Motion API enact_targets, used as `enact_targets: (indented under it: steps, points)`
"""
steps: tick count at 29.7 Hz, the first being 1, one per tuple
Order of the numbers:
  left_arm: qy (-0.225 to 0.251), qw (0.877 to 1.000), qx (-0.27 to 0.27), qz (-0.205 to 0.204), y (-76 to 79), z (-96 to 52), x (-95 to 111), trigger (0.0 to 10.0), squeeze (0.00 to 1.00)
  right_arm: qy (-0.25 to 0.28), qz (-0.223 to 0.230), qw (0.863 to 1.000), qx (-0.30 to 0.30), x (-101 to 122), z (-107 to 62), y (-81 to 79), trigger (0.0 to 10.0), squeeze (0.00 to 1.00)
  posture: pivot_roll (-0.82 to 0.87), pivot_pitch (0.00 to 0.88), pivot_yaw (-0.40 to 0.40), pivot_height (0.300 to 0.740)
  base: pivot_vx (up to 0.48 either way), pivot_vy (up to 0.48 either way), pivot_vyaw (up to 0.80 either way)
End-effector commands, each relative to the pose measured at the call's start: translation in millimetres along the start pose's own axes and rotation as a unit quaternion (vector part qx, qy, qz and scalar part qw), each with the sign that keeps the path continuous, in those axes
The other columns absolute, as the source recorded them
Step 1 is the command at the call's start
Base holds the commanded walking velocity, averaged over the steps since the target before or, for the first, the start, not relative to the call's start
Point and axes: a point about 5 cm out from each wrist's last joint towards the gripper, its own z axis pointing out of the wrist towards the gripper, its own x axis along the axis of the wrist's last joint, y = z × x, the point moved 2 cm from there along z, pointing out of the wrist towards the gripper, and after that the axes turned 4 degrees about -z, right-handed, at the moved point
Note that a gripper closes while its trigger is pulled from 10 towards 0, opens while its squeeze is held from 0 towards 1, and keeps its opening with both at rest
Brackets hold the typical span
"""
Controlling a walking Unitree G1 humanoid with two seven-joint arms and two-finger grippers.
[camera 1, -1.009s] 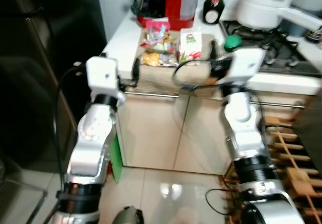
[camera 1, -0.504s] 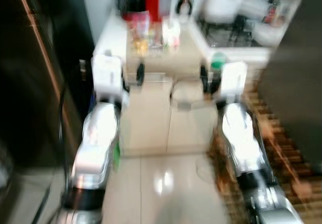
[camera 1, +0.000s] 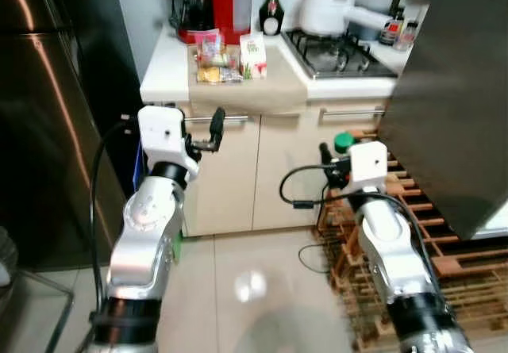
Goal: Restocking fridge
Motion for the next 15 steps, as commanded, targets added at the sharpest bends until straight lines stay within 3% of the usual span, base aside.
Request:
enact_targets:
  steps: [1, 11, 15]
  points:
    - [-0.012, 1.000, -0.017, 0.001, 4.4, -1.5, -6.6, 10.0, 0.00, 0.017, 0.001, 1.000, 0.005, 9.5, 2.5, -2.1, 0.0, 0.00, -0.09, 0.000, 0.002, 0.676, 0.000, 0.000, -0.54]
    - [-0.010, 0.999, -0.033, -0.001, 8.9, -5.9, -9.6, 10.0, 0.00, 0.024, 0.005, 1.000, 0.016, 13.1, 2.7, -5.0, 0.0, 0.00, -0.09, 0.000, -0.010, 0.676, 0.000, 0.000, -0.55]
    - [-0.017, 0.999, -0.034, -0.008, 7.7, -8.8, -15.8, 10.0, 0.00, 0.028, 0.020, 0.999, -0.008, 14.0, 1.8, 2.6, 0.0, 0.00, -0.09, 0.000, -0.013, 0.676, 0.000, 0.000, -0.60]
